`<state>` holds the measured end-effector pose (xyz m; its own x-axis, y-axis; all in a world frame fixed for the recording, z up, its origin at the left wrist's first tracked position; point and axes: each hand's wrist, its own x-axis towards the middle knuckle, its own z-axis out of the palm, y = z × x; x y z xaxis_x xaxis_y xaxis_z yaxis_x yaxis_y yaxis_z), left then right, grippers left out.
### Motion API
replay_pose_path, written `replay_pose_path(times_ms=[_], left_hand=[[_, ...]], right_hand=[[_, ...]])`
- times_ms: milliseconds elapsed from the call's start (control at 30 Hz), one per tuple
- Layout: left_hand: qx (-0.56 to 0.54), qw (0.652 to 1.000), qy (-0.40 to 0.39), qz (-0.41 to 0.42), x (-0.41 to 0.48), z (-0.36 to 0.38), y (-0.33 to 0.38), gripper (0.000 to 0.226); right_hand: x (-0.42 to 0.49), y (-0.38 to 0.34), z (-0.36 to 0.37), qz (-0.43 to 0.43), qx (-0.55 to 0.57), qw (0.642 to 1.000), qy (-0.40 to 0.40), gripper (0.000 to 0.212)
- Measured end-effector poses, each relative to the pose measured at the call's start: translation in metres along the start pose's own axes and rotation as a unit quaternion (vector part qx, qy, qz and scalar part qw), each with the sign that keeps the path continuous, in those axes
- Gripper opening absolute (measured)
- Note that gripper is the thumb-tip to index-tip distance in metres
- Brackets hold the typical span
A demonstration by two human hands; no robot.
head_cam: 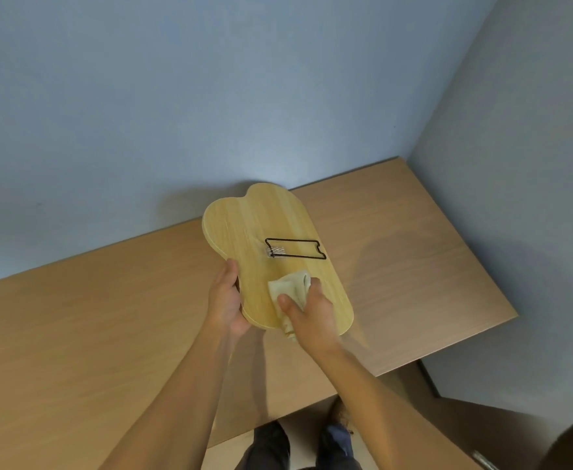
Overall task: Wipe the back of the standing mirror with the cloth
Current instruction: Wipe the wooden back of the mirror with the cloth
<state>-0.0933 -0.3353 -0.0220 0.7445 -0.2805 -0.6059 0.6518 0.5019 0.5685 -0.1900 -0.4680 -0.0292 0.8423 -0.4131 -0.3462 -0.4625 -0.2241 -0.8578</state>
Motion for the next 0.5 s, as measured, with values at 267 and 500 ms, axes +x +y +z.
replay_pose_path(times_ms=[267, 500], left_hand=[[0.006, 1.000, 0.011, -0.013, 0.002, -0.011, 0.000, 0.052], [0.001, 1.000, 0.005, -0.018, 0.001, -0.011, 0.000, 0.054]], right_hand=[[0.011, 0.073, -0.058, 0.103, -0.108, 0.986, 0.075, 0.027], [0.007, 0.053, -0.066, 0.102, -0.087, 0.982, 0.136, 0.026]])
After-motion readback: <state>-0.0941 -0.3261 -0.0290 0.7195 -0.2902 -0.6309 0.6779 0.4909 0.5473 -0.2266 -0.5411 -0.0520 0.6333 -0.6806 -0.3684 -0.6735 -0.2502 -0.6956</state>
